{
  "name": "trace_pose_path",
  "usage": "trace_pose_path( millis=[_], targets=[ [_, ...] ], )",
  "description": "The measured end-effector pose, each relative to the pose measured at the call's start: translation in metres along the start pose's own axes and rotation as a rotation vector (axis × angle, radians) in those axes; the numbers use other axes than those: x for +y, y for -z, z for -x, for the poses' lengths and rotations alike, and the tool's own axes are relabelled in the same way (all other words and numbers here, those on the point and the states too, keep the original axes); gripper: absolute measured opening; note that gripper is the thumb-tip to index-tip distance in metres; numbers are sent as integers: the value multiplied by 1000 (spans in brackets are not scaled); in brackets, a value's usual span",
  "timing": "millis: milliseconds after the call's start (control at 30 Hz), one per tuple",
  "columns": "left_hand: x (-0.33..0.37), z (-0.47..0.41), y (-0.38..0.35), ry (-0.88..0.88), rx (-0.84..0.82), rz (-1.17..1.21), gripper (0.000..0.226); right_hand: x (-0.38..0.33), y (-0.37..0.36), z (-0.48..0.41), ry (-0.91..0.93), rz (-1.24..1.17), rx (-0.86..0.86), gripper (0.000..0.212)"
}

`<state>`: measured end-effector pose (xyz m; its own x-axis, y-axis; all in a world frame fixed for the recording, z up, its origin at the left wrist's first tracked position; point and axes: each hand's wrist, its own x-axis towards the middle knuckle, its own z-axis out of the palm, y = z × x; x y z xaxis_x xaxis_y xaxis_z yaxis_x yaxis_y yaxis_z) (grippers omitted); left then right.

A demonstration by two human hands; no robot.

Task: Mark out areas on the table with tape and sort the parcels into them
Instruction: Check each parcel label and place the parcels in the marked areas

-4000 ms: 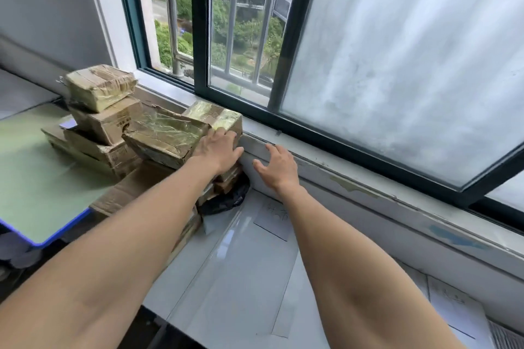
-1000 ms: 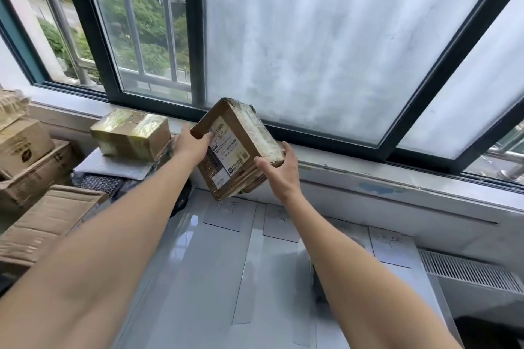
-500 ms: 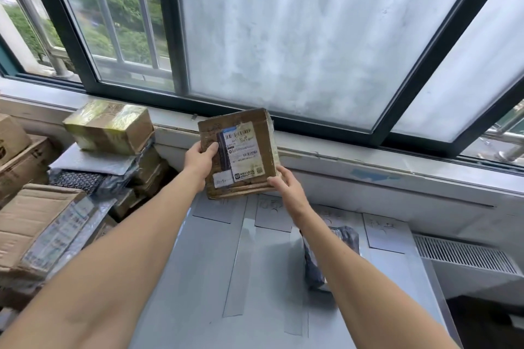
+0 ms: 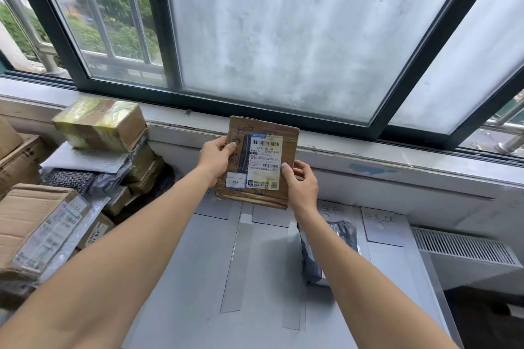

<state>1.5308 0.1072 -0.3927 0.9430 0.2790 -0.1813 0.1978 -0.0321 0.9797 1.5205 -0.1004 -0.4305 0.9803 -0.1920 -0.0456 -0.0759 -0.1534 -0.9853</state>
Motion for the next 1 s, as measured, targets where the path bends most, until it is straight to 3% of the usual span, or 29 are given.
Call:
trace_pose_path(
  millis=[767,1000],
  targets=[
    [-1,17,-32,46,-20,-22,21,17,33,4,-18,-49,27,30],
    [-14,29,-91,138,-122,-50,23,42,94,0,-39,122,128,33]
  ],
)
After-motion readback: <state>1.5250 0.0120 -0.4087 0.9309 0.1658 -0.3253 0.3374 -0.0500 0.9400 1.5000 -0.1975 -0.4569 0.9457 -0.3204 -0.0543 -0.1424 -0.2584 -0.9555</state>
